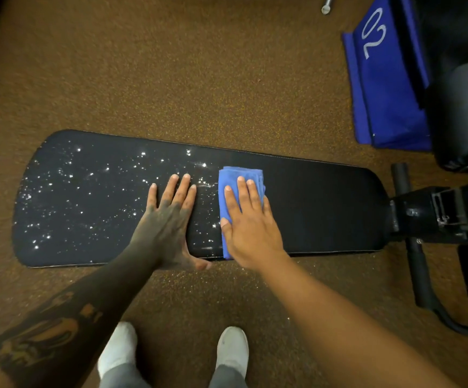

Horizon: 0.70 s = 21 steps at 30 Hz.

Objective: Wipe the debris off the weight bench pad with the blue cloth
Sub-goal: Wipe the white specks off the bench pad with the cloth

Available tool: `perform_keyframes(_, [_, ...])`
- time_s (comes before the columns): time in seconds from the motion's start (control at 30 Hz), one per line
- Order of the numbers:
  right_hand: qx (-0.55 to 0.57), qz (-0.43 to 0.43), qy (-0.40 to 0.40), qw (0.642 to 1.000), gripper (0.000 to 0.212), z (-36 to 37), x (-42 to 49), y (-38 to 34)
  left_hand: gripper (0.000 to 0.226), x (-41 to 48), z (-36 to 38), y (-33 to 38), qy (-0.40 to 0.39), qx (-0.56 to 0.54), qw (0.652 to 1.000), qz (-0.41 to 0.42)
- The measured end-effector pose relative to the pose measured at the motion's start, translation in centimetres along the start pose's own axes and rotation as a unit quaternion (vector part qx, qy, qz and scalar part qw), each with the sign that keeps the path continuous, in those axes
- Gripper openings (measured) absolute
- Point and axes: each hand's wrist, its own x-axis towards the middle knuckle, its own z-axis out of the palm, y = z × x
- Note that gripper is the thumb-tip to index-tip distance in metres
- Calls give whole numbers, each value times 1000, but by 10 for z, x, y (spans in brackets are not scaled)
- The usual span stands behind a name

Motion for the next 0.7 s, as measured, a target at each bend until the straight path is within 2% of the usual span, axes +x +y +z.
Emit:
perform_keyframes(0.17, [-3, 58, 9, 998, 68, -4, 21, -17, 161, -2, -1, -13, -2, 13, 1000, 16])
perform_keyframes(0.33, [-4, 26, 0, 1000, 66, 4, -19, -20, 156, -4, 0, -23, 6, 1, 1000, 29])
perform_keyframes(0.53, [23, 95, 17, 995, 68, -3, 13, -19, 155, -4, 4, -30, 10, 16, 999, 42])
perform_keyframes(0.7, [6, 42, 5, 999, 65, 10, -34, -26, 154, -3, 7, -31, 18, 13, 999, 47])
